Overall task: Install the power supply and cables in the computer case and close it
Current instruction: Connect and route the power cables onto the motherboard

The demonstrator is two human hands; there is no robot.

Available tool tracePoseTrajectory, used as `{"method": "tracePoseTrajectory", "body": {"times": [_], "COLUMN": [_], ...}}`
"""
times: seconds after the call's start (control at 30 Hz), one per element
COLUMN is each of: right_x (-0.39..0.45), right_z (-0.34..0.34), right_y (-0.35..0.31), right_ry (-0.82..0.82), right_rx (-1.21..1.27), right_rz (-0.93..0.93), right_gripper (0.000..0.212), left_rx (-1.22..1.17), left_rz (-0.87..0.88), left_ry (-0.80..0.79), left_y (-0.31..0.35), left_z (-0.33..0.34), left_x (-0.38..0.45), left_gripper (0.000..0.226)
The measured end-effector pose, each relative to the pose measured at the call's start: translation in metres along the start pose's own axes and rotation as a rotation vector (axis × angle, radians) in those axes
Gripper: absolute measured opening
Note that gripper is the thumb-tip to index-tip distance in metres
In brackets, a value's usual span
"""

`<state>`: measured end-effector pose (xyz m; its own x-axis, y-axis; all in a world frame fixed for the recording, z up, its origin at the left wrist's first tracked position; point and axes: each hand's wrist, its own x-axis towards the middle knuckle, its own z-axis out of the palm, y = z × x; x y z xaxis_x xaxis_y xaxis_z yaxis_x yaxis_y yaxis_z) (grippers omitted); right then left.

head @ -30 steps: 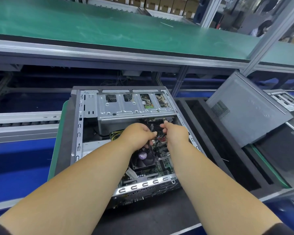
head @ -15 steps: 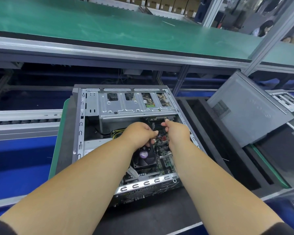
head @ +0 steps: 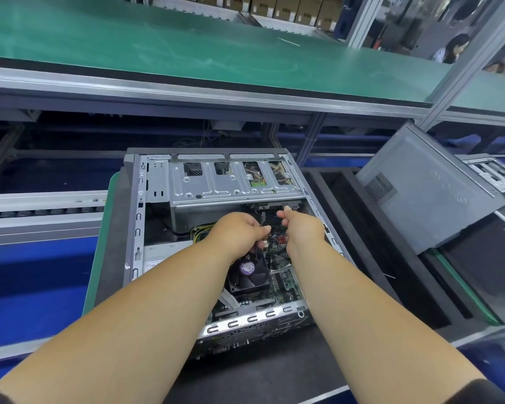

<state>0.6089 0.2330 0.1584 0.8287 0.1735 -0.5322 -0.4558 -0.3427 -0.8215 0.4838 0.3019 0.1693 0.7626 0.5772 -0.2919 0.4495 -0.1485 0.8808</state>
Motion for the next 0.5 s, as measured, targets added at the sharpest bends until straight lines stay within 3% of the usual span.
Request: {"method": "tracePoseTrajectory", "body": {"times": [0.5], "right_x": [-0.0039], "right_z": [-0.006], "right_y": [0.0024], "right_ry": [-0.109], "right_rx": [0.097], "right_rz": [0.032], "right_gripper": [0.024], "left_rx": [-0.18], "left_rz": [-0.028], "left_ry": [0.041], "left_y": [0.0029], "left_z": [0.0017], "left_x": [-0.004], "left_gripper": [0.017]}}
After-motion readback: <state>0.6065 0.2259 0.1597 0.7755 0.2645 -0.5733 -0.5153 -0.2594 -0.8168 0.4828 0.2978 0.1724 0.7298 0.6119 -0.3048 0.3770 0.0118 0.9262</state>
